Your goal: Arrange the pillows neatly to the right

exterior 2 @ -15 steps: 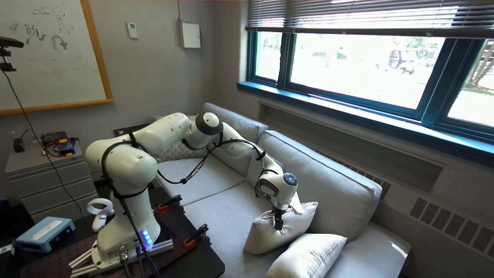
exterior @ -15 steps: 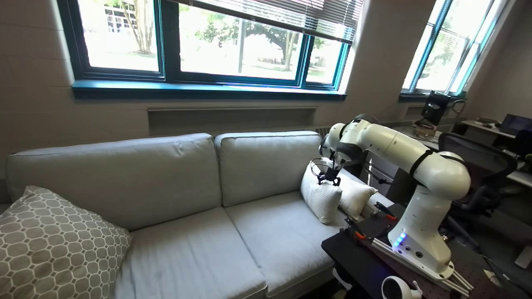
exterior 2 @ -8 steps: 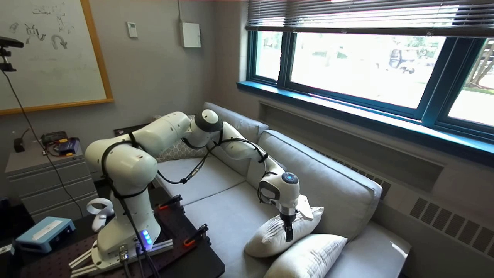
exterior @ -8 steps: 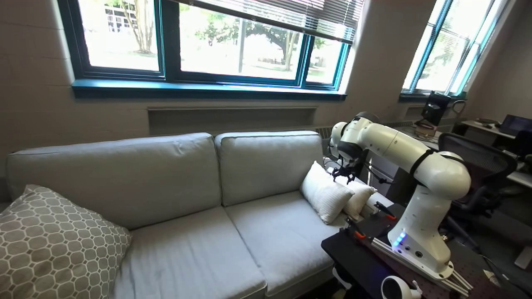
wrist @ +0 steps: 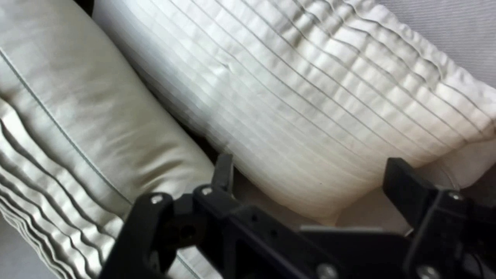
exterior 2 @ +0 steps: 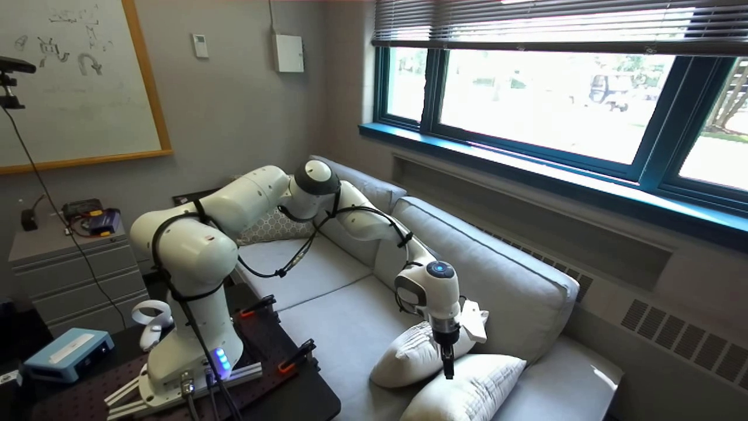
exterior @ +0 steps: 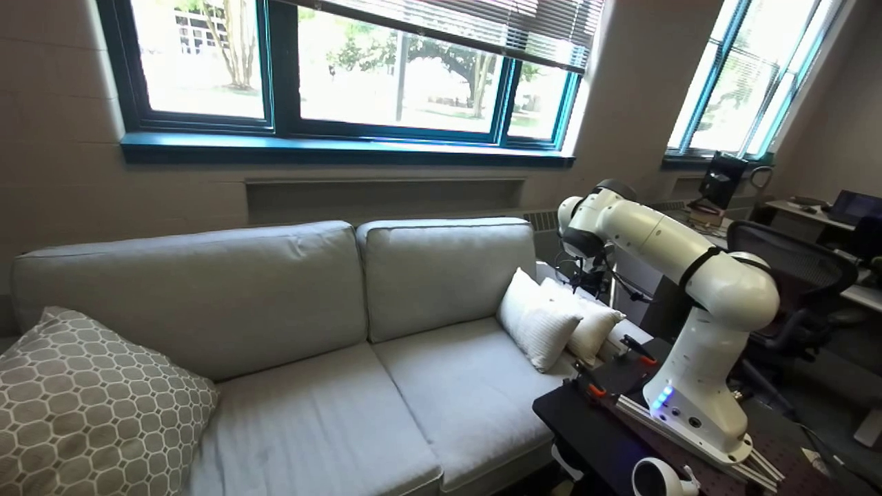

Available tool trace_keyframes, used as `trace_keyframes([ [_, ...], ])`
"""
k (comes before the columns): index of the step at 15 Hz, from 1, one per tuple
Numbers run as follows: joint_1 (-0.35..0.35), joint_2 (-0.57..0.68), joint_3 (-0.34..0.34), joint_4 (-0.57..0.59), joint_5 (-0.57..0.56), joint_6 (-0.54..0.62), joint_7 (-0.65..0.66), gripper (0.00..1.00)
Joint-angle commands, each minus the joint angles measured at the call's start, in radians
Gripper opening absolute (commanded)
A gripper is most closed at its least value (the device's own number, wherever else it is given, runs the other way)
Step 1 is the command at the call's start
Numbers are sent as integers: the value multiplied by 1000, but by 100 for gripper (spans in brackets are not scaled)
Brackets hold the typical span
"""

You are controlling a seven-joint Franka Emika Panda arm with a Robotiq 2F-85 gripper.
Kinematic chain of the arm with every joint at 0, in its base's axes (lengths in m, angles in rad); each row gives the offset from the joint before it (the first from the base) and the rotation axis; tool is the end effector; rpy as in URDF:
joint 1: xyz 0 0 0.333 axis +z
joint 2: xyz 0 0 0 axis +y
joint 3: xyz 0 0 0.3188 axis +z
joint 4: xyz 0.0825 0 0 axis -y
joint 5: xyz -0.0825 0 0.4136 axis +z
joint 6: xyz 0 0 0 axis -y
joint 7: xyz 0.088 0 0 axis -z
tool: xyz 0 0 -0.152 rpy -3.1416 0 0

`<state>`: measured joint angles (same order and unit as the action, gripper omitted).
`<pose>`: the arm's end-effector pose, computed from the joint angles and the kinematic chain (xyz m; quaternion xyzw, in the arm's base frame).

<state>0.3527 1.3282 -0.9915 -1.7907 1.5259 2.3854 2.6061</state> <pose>0.5226 -0.3822 0.0088 0.4098 0.9055 -0.0598 0.0921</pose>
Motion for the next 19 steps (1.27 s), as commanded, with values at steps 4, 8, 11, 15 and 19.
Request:
trace_keyframes([
  [4, 97, -98, -63, -15, -29, -168, -2, 100],
  [8, 121, -295, 4, -23, -183, -88, -38, 100],
  [11, 90, -443, 96, -51, -302, -25, -116, 100],
  [15, -14, -513, 241, -25, -506, 49, -89, 100],
  [19, -93, -555, 334, -29, -592, 99, -69, 100],
])
